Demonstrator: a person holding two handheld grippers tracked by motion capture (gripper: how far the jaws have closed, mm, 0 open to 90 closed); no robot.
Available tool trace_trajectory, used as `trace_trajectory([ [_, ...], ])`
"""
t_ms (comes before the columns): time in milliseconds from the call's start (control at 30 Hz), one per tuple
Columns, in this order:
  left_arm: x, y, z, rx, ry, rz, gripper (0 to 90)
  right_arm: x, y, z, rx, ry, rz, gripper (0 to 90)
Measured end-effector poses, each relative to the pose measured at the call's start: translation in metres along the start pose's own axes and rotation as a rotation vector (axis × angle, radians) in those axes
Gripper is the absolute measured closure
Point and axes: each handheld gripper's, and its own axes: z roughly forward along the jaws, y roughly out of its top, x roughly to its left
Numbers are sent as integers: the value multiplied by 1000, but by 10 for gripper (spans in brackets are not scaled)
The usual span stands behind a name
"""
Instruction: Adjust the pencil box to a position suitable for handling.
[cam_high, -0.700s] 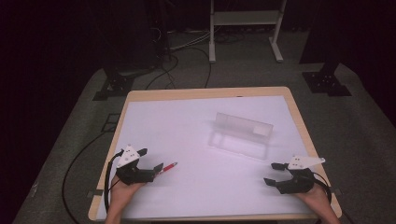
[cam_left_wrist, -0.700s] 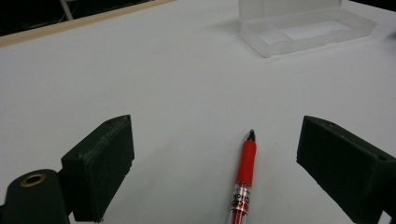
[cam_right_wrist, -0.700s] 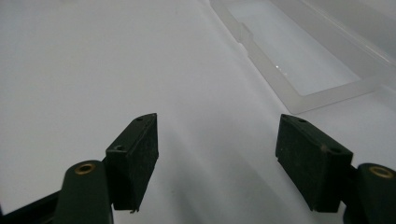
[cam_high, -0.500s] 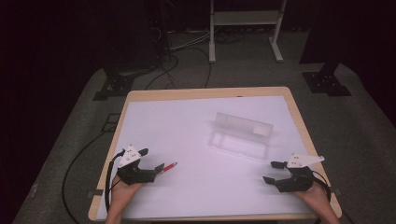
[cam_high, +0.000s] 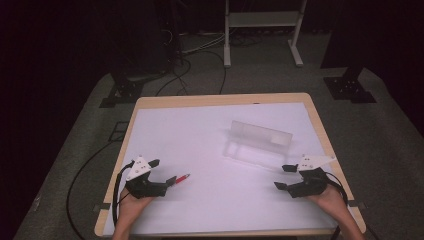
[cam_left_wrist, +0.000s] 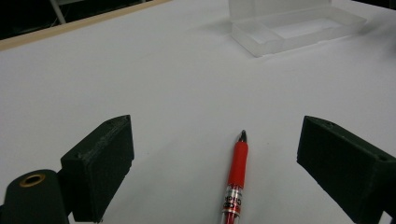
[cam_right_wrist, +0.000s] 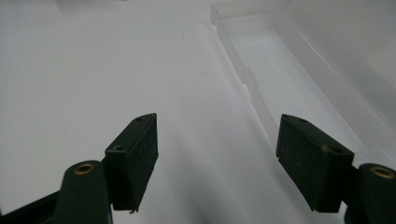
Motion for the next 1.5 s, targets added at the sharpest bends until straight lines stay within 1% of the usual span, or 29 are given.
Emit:
trace_trajectory([
  [67, 1, 0, 0, -6, -3, -4, 103, -1, 4, 2, 4, 4, -3, 288],
  [133, 1, 0, -1, -4, 1, 1, 103, -2, 9, 3, 3, 9, -18, 288],
  [267, 1, 0, -2, -7, 4, 1, 103, -4, 16, 6, 13, 13, -25, 288],
  [300, 1, 0, -2, -7, 7, 0, 103, -6, 20, 9, 17, 13, -35, 288],
  [367, 1, 0, -2, -8, 6, 1, 103, -7, 25, 11, 18, 17, -37, 288],
  [533, 2, 0, -3, -11, 3, -2, 103, -9, 37, 18, 28, 23, -60, 289],
  [567, 2, 0, -3, -11, 3, -2, 103, -9, 37, 18, 28, 23, -60, 289],
  [633, 2, 0, -3, -10, 1, 0, 103, -11, 43, 23, 37, 27, -63, 289],
  [667, 2, 0, -3, -10, 1, 0, 103, -11, 43, 23, 37, 27, -63, 289],
  [733, 2, 0, -3, -11, -1, 0, 102, -12, 48, 28, 49, 29, -75, 291],
  [767, 2, 0, -3, -11, -1, 0, 102, -12, 48, 28, 49, 29, -75, 291],
  [800, 2, 0, -4, -11, 0, 5, 102, -13, 51, 32, 55, 34, -76, 295],
  [833, 2, 0, -4, -12, 0, 3, 103, -14, 52, 34, 60, 34, -72, 299],
  [900, 2, 0, -4, -14, 2, 2, 102, -15, 53, 36, 61, 35, -78, 302],
  [967, 3, 0, -5, -13, 6, 2, 102, -17, 55, 44, 85, 40, -78, 313],
  [1167, 2, 0, -4, -11, 3, -1, 102, -23, 59, 55, 116, 46, -85, 341],
  [1300, 2, 0, -4, -3, 4, 6, 102, -25, 61, 60, 124, 50, -86, 364],
  [1467, 3, 0, -4, -5, 3, 5, 102, -28, 60, 66, 132, 53, -81, 382],
  [1500, 2, 0, -4, -5, 2, 3, 102, -30, 60, 69, 140, 57, -78, 391],
])
